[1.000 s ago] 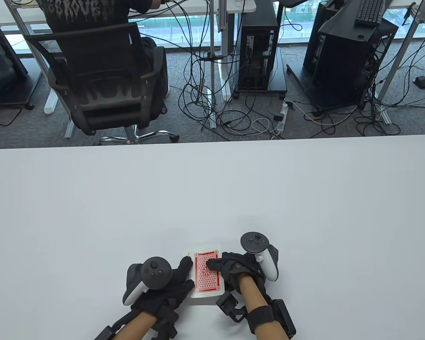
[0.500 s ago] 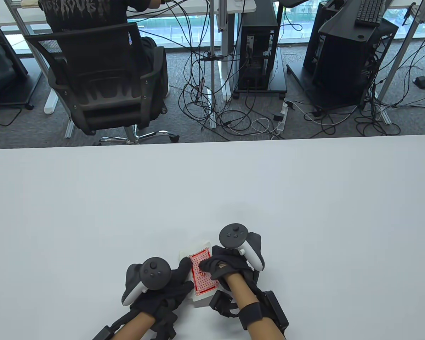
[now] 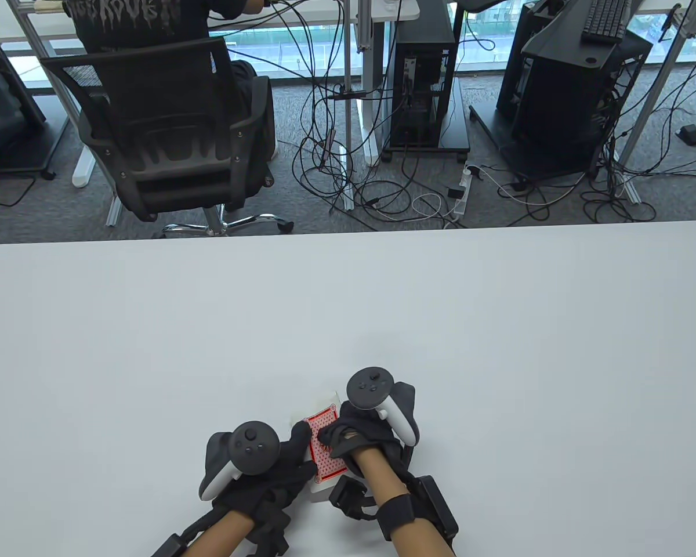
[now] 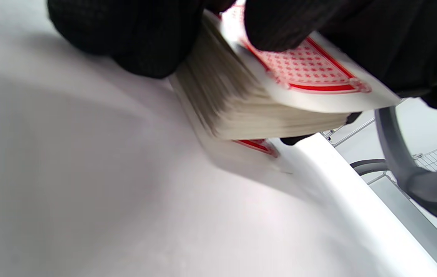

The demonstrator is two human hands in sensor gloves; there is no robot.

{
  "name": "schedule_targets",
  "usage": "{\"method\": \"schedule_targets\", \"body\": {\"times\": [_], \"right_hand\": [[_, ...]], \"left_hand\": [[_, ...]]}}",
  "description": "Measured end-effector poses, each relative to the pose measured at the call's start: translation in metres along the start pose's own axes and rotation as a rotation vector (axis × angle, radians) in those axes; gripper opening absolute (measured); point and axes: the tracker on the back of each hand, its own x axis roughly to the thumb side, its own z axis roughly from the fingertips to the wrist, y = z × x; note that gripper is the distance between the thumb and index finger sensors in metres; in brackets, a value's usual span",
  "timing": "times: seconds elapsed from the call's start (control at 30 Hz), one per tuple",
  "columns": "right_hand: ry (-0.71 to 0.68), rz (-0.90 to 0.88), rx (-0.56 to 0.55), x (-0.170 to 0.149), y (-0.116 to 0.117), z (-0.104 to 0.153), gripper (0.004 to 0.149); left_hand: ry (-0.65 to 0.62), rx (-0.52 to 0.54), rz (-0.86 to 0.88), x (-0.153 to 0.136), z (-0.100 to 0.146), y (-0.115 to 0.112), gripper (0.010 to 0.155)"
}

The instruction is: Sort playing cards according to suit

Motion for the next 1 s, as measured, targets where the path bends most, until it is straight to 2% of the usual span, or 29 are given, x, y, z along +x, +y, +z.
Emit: {"method": "schedule_targets", "body": {"times": [0.07, 0.1, 0.17, 0.27, 0.53, 0.6, 0.67, 0.73, 0.83, 1.0], "right_hand": [[-0.009, 0.098, 0.024, 0.004, 0.000, -0.002, 0.068], [-0.007, 0.073, 0.031, 0.003, -0.001, -0.003, 0.068], [0.010, -0.087, 0.050, -0.001, -0.004, -0.006, 0.065], [0.013, -0.086, 0.053, -0.008, -0.005, -0.010, 0.065], [0.037, -0.348, 0.163, -0.026, 0.002, -0.023, 0.064], [0.037, -0.412, 0.173, -0.029, 0.006, -0.024, 0.066], [0.022, -0.440, 0.197, -0.031, 0.009, -0.025, 0.075], [0.010, -0.457, 0.226, -0.030, 0.011, -0.024, 0.074], [-0.005, -0.442, 0.246, -0.027, 0.014, -0.023, 0.062], [-0.016, -0.217, 0.205, -0.015, 0.009, -0.013, 0.055]], "left_hand": [[-0.009, 0.000, -0.001, 0.001, 0.002, 0.000, 0.068], [-0.010, 0.000, -0.002, 0.001, 0.002, 0.000, 0.069], [-0.015, -0.009, 0.010, 0.001, 0.001, 0.001, 0.070], [0.011, -0.062, 0.078, -0.001, -0.002, 0.004, 0.069], [0.049, -0.075, 0.040, -0.002, -0.002, 0.009, 0.070], [0.058, -0.075, 0.028, -0.003, -0.002, 0.010, 0.070], [0.059, -0.075, 0.037, -0.004, -0.001, 0.010, 0.070], [0.058, -0.075, 0.041, -0.004, -0.001, 0.010, 0.070], [0.061, -0.075, 0.038, -0.004, 0.000, 0.011, 0.070], [0.057, -0.091, 0.089, -0.008, 0.002, 0.012, 0.070]]}}
